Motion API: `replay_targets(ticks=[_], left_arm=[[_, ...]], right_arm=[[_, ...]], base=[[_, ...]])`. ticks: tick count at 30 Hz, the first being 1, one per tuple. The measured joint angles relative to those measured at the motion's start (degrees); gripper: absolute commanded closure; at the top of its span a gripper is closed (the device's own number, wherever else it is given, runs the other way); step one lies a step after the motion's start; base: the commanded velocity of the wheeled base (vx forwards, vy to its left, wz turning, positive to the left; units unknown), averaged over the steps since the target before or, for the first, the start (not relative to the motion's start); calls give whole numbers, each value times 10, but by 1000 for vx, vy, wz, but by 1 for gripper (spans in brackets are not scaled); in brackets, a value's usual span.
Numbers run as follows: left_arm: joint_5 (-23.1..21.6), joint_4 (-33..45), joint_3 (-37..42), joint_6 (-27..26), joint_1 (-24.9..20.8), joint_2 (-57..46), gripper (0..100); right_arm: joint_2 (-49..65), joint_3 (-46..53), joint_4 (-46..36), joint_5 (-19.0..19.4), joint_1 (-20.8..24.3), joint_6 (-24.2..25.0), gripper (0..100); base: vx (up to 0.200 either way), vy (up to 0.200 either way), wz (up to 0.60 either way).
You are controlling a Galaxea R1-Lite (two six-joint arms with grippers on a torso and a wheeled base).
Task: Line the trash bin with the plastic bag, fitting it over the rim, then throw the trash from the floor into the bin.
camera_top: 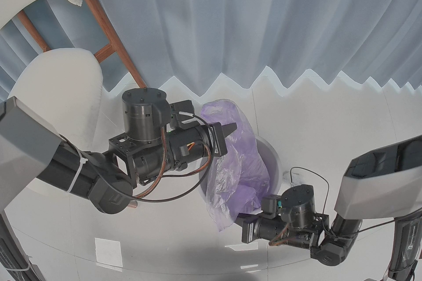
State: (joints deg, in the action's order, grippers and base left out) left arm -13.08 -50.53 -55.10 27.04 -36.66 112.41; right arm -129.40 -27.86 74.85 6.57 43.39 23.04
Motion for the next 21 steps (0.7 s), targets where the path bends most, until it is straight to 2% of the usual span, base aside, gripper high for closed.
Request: replay_targets(ticks=[6,11,17,21], left_arm=[[5,11,11,0,-1,-5,100],[8,98,17,-2,-6,-17,100],[36,207,-13,-9,-7,-35,100],[44,275,-28,-20,-22,-47,100]], right_arm=[[80,128,1,-1,43,20,100],[174,222,-5,-6,55,32,100],[293,257,-46,-20,3,44,100],[345,231,-83,-24,-38,49,100]], base=[[0,0,0],[0,0,0],[0,0,0],[0,0,0]])
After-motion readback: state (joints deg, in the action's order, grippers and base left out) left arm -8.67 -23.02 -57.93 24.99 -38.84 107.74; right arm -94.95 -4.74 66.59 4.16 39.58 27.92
